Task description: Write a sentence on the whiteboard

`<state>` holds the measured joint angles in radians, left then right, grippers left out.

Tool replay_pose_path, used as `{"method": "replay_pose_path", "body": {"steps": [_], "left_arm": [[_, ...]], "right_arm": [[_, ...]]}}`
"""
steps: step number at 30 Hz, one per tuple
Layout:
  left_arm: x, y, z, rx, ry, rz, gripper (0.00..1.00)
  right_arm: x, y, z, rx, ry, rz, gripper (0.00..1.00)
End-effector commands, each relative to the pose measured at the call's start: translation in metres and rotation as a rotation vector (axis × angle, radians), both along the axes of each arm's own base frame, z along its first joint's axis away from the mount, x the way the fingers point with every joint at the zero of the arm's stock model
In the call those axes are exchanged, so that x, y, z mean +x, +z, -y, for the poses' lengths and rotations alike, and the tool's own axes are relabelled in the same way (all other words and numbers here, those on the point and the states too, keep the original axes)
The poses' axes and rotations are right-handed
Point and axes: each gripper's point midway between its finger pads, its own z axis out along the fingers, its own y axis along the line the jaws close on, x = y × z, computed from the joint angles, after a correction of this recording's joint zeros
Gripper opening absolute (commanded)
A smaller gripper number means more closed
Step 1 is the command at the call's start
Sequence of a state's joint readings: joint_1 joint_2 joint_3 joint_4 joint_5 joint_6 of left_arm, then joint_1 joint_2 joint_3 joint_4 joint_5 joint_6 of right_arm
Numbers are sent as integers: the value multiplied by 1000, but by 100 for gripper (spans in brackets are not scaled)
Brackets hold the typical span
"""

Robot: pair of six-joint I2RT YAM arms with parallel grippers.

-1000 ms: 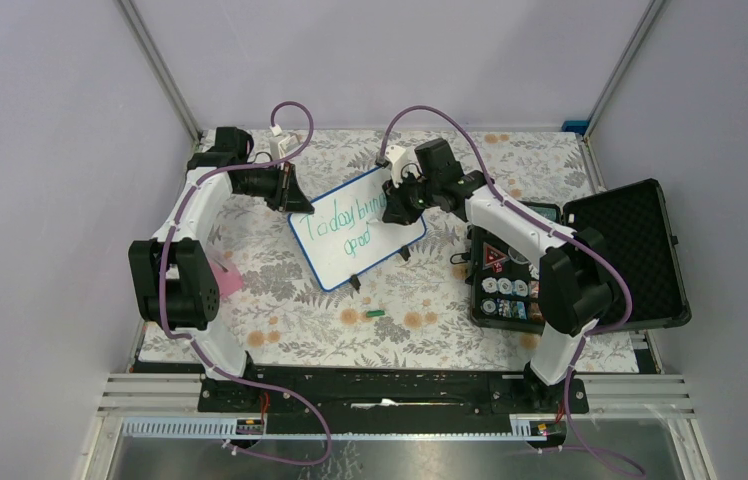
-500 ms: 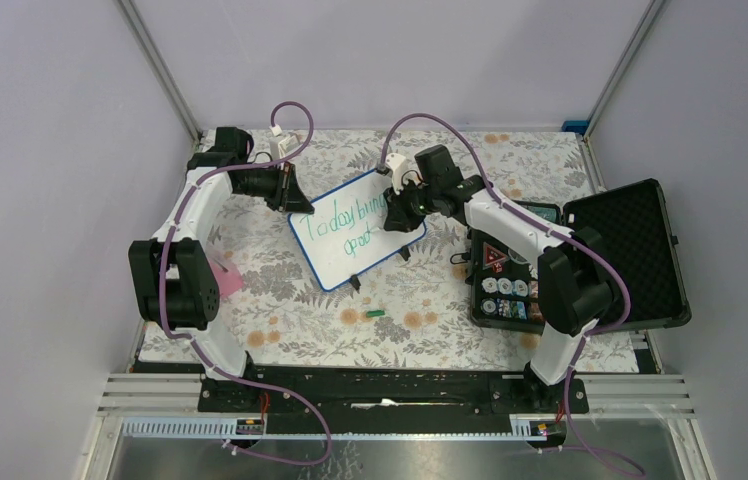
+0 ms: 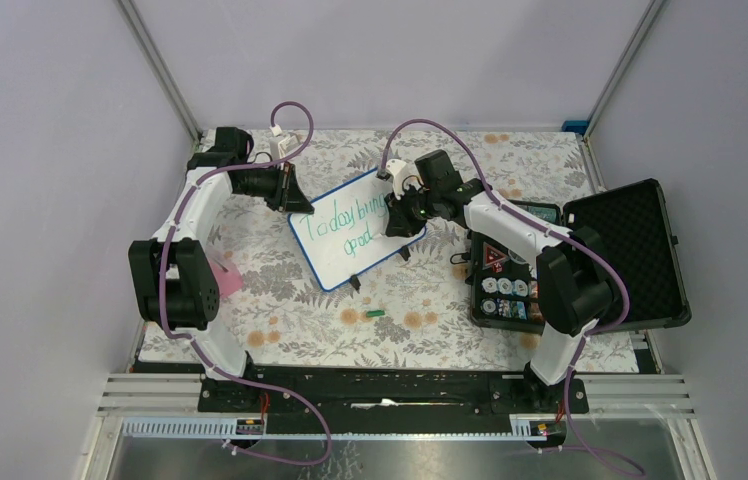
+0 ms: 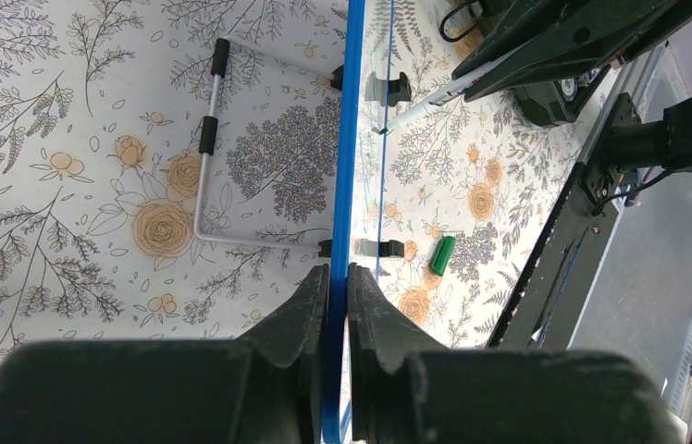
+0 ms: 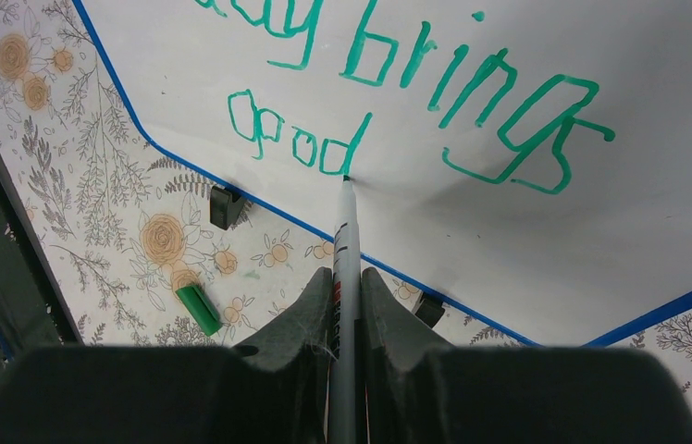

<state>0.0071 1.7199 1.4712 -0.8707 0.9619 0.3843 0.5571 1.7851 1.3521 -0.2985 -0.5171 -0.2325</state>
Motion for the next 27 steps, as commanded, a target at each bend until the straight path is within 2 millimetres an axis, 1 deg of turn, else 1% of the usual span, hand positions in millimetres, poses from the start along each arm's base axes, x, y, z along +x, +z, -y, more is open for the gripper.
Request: {"method": "replay_pose_path", "body": {"steps": [1,20,24,27], "left_arm": [[16,3,-7,61,18,68,0],[17,2,-4,66,11,67,0],[16,3,-3,67,11,69,0],[16,3,-4,70,13,70,0]], "right_arm": [[9,8,0,7,3,67,0],[4,5,-1,0,17,57,0],[4,11,-2,8,21,61,0],[3,22,-5,29,30,71,0]]}}
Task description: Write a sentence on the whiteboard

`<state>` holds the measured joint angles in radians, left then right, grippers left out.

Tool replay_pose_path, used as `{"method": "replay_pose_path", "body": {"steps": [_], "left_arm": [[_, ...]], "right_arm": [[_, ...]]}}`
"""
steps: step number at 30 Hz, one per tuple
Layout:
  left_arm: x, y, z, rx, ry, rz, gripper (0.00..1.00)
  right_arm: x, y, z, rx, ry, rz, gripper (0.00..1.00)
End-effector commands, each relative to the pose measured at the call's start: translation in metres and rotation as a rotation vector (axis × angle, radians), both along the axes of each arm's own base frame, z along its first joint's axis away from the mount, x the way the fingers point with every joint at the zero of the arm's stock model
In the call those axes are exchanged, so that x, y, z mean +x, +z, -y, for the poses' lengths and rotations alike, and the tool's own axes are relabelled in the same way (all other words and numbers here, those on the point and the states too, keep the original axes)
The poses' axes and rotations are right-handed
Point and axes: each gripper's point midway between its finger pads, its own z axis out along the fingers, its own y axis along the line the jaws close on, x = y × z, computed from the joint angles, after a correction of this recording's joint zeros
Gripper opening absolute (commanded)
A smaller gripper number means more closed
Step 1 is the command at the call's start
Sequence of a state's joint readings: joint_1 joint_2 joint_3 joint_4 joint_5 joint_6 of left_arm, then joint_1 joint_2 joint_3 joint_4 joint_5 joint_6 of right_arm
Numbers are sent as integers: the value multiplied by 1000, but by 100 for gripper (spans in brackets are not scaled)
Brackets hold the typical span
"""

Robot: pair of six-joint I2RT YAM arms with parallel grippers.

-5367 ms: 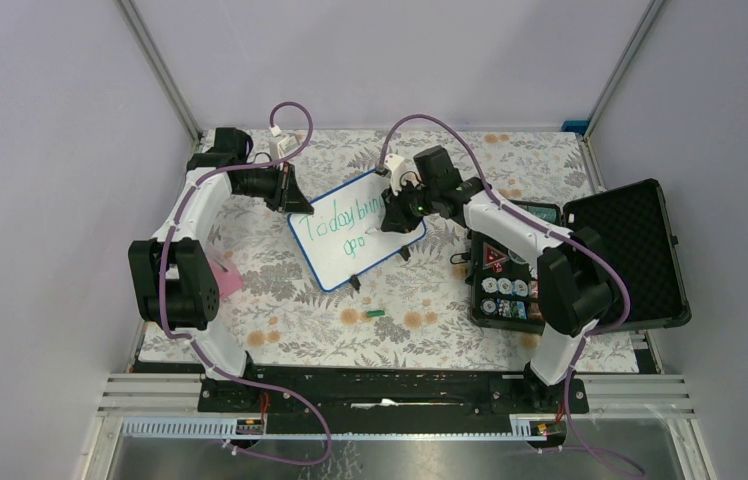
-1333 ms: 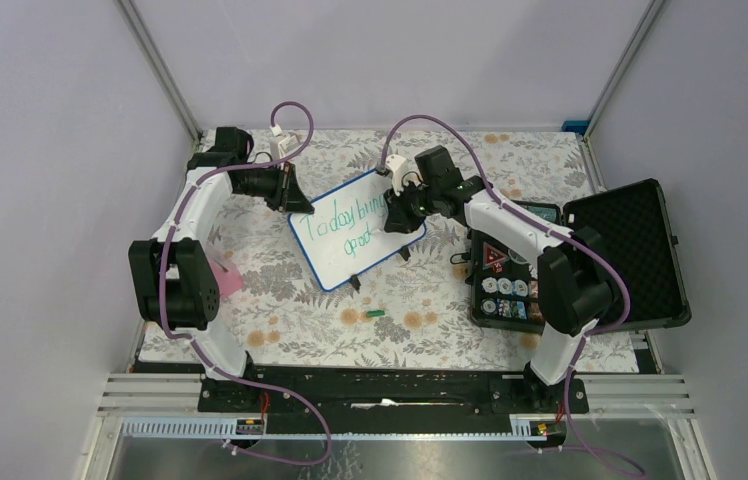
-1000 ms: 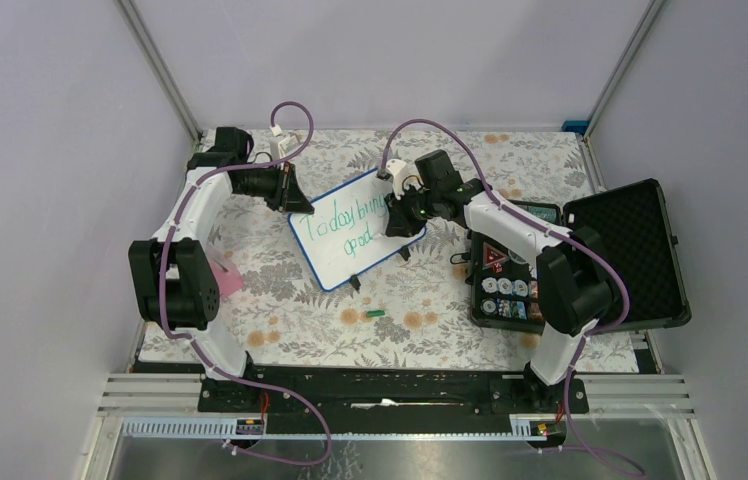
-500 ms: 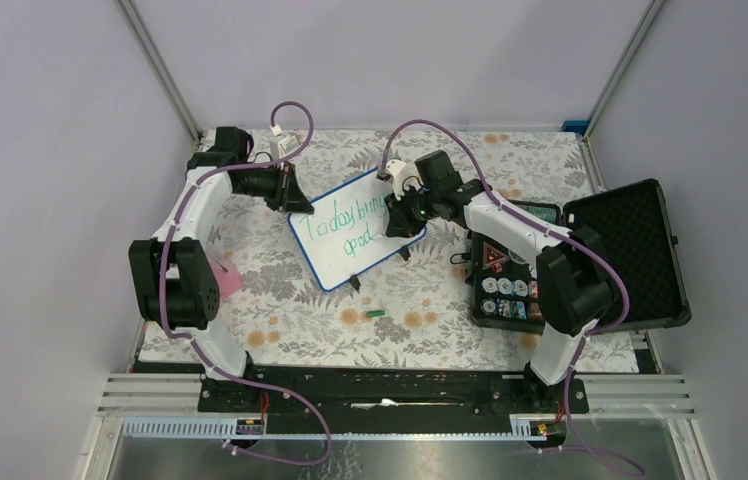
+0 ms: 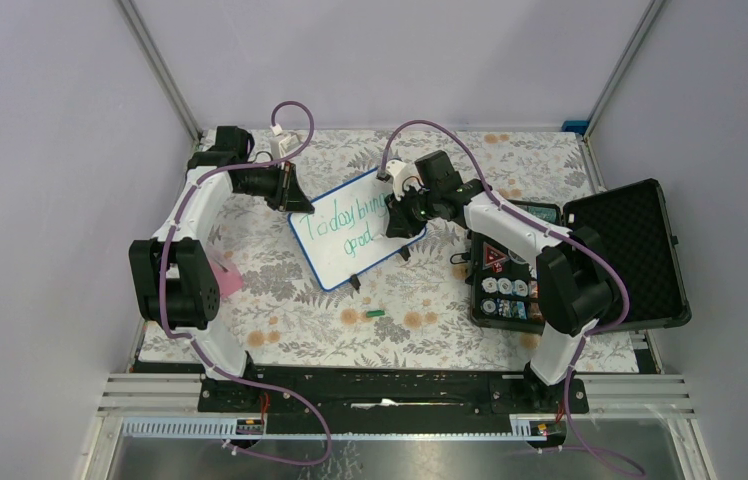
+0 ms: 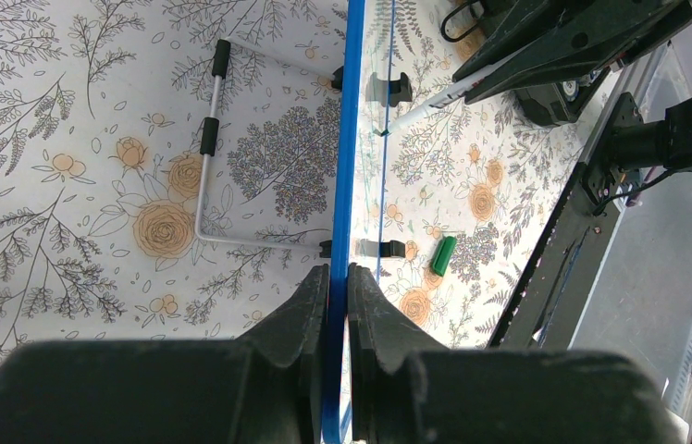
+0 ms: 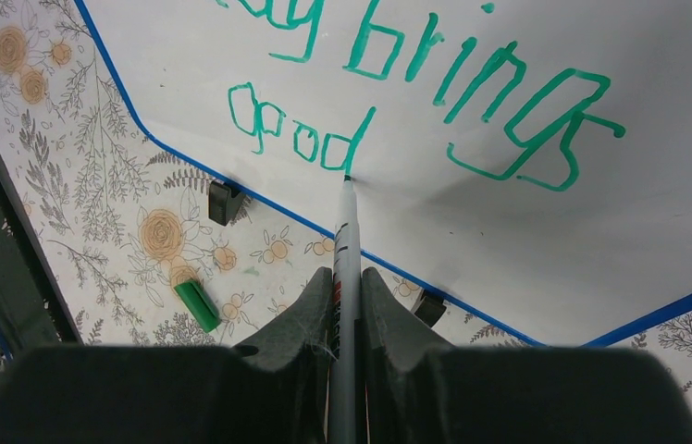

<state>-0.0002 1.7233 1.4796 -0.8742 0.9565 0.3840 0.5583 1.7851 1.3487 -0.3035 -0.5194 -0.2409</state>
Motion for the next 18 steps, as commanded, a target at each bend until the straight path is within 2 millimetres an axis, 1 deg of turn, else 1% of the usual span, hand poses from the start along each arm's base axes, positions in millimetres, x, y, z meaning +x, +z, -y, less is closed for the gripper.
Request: {"method": "replay_pose_path", "body": {"steps": [1,2,3,6,9,14,18], "left_arm": [[16,3,-6,66,18,68,0],[16,3,-6,67,19,70,1],[16,3,-6,69,21,69,5],[16,5,-6,67,22,74,20],[16,7,-6,66,22,78,28],[15,9,-6,64,23,82,32],[16,10,-6,65,27,81,32]], "right_arm": [[3,30,-7,48,31,76,0],[1,34,-8,59,39,77,0],[-1,40,-8,69,45,77,0],[-6,54,-9,92,62,87,0],[-12,61,-7,103,76,89,0],[-14,58,1,102,67,74,0],[-8,50,7,79,47,79,0]]}}
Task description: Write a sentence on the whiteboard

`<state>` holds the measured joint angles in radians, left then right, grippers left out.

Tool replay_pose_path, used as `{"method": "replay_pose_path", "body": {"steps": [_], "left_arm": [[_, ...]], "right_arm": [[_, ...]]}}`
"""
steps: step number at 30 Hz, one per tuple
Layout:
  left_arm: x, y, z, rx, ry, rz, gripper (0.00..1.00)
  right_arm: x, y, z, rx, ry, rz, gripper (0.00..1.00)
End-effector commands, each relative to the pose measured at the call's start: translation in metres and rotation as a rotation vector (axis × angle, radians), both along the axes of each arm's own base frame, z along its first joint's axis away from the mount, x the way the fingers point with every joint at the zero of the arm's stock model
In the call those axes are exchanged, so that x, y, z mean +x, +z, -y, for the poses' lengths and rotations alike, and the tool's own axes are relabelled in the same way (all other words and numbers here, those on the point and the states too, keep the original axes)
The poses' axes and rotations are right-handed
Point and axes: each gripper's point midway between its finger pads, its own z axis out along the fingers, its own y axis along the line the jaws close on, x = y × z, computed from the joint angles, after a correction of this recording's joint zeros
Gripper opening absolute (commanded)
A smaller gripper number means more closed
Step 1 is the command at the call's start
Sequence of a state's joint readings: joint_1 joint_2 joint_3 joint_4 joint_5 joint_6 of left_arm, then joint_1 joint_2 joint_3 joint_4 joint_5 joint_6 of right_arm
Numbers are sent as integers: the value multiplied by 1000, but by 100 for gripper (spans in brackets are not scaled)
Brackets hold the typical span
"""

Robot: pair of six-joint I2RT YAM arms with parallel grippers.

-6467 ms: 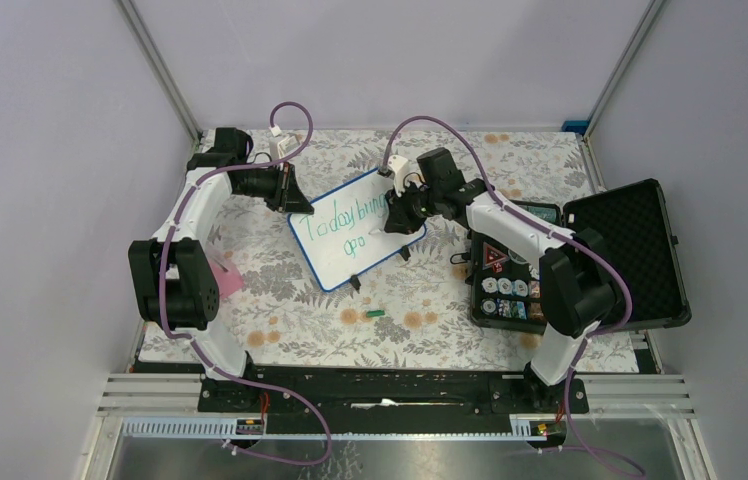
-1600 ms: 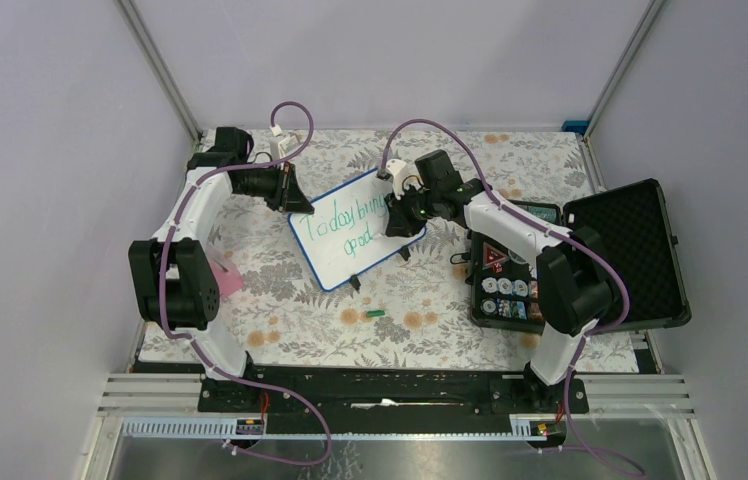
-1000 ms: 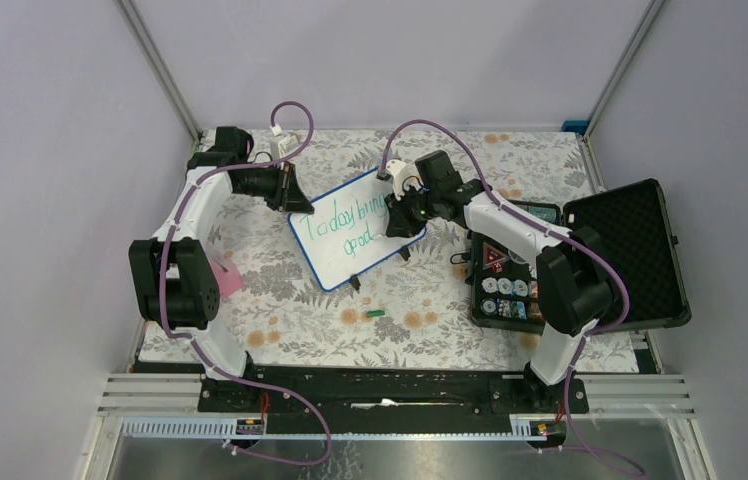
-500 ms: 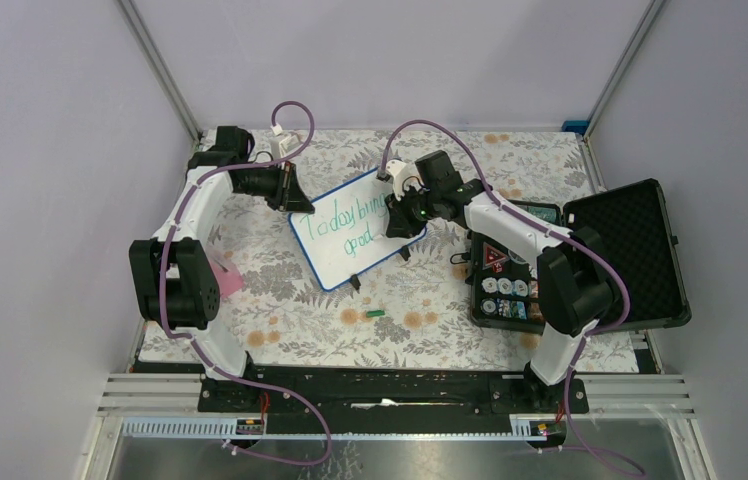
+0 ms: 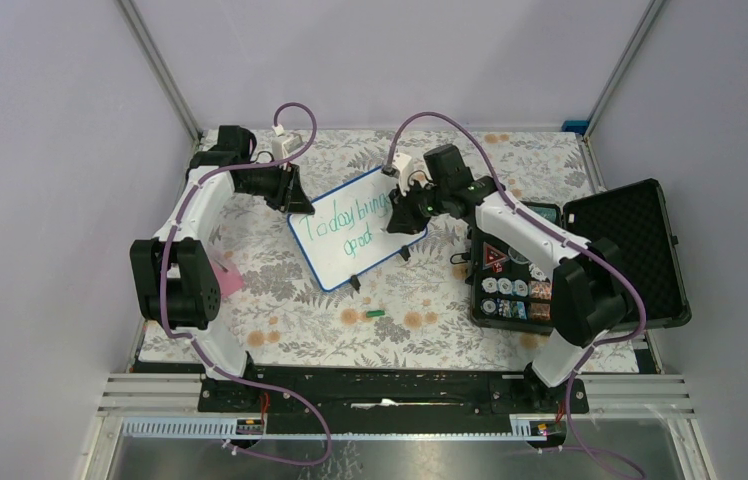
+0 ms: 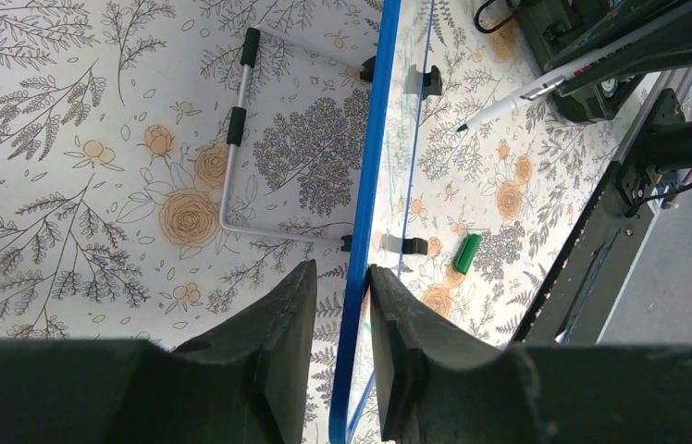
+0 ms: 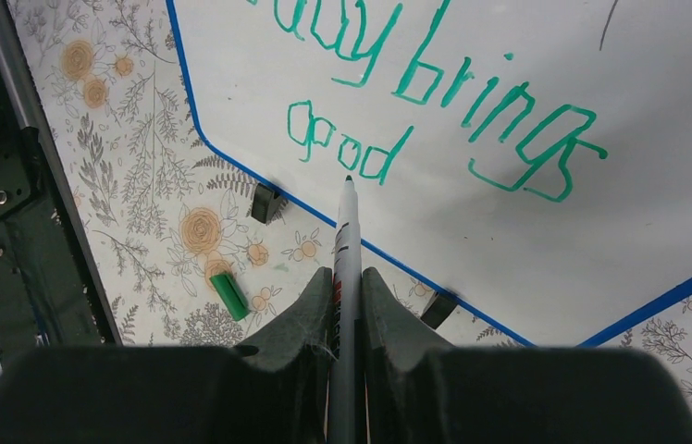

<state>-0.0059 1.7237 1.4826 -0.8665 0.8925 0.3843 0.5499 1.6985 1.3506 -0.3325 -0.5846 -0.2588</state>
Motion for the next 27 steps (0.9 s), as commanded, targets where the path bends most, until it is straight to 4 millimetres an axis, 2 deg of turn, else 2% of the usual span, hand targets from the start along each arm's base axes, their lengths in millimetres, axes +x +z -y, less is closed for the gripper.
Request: {"method": "replay_pose_path", "body": {"steps": [1,8,14,27], "left_arm": [[11,15,-1,8,4,66,32],[11,14,0,10,3,64,24],[11,14,-1,9,3,63,16],[11,15,1,6,-2,67,2]], "right_arm": [[6,9,8,6,-11,42,0],[19,-7,12,-34,-58,59,0],[23,-9,9,-29,-69,56,0],[18,-18,10,-37,-62,35,0]]}}
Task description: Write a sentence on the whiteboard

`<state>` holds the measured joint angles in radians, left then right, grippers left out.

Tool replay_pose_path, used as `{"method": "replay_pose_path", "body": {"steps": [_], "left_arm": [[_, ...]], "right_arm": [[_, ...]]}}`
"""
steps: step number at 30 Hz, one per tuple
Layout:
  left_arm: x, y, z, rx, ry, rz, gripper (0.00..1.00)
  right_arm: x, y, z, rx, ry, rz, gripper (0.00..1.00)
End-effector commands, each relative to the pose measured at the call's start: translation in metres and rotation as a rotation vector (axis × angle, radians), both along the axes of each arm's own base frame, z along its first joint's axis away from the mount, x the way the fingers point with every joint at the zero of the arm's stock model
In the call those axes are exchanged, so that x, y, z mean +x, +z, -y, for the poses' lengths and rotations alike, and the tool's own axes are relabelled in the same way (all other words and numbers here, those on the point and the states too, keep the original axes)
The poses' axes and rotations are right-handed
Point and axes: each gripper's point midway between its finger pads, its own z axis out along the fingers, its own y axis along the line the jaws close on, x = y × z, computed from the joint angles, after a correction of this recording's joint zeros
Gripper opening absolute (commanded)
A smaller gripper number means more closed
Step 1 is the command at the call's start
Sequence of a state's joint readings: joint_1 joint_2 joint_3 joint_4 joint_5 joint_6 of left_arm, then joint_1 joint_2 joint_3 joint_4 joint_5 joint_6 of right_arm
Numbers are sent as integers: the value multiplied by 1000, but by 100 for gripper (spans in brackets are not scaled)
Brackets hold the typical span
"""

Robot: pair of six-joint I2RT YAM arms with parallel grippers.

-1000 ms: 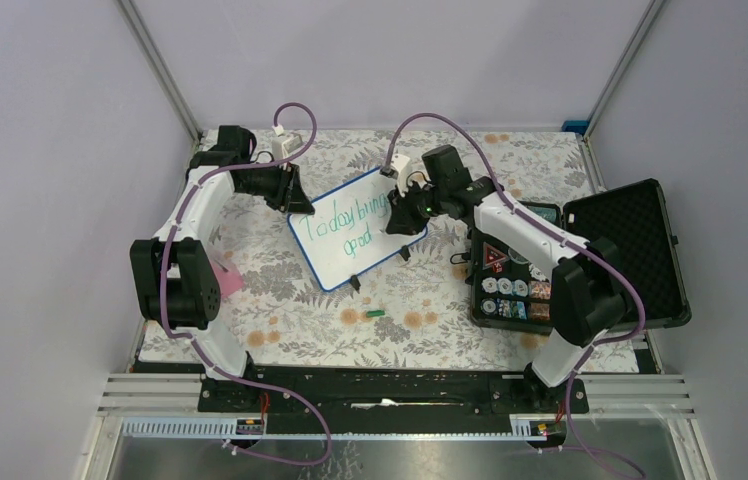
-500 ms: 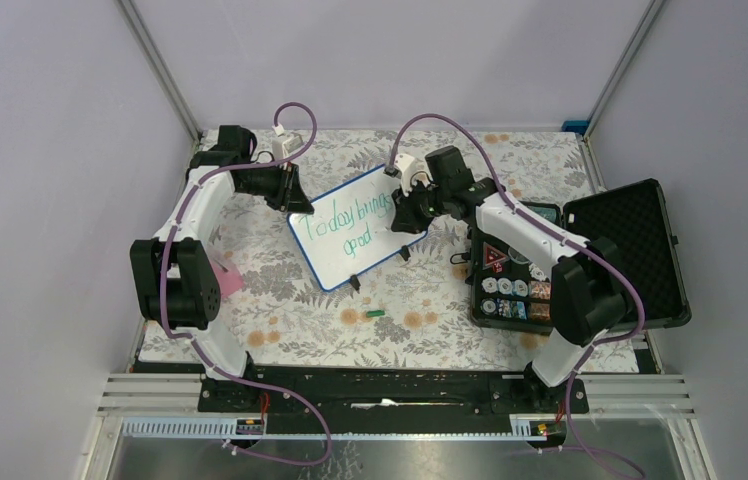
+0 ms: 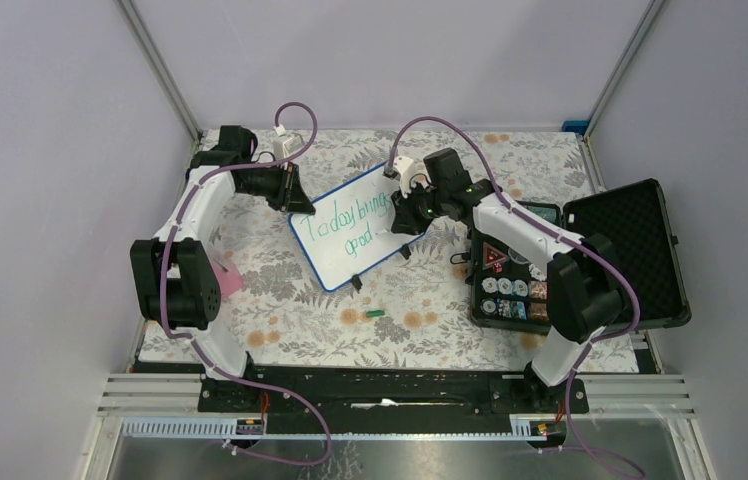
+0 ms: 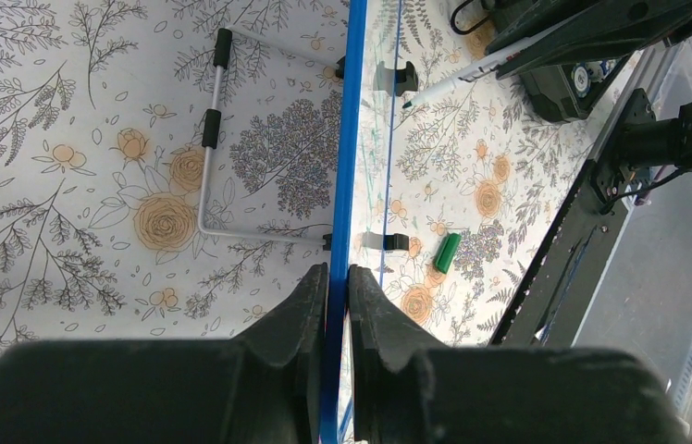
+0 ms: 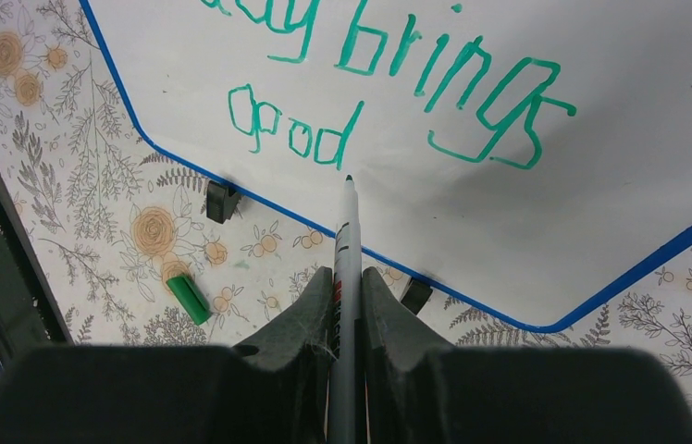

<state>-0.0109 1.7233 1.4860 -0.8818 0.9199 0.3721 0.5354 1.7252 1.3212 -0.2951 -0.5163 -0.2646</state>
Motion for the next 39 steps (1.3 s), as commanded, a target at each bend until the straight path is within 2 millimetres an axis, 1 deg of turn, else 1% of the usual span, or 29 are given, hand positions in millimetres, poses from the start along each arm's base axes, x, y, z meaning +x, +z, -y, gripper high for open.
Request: {"method": "replay_pose_path", "body": {"steps": [1,4,19,30,39], "left_arm": [[16,11,-4,34,8,87,2],[15,10,-4,34,6,88,0],[15,10,-3,39,1,94,0],[15,11,-3,40,0,99,0],[16,11,-4,46,4,99,0]], "right_arm": [[5,3,-1,13,-5,22,0],[7,4,-2,16,-8,25,0],[14,0,-4,7,-24,26,0],[24,-4,-2,-19,-51,40,0],[20,-11,3,-46,-46,35,0]]}}
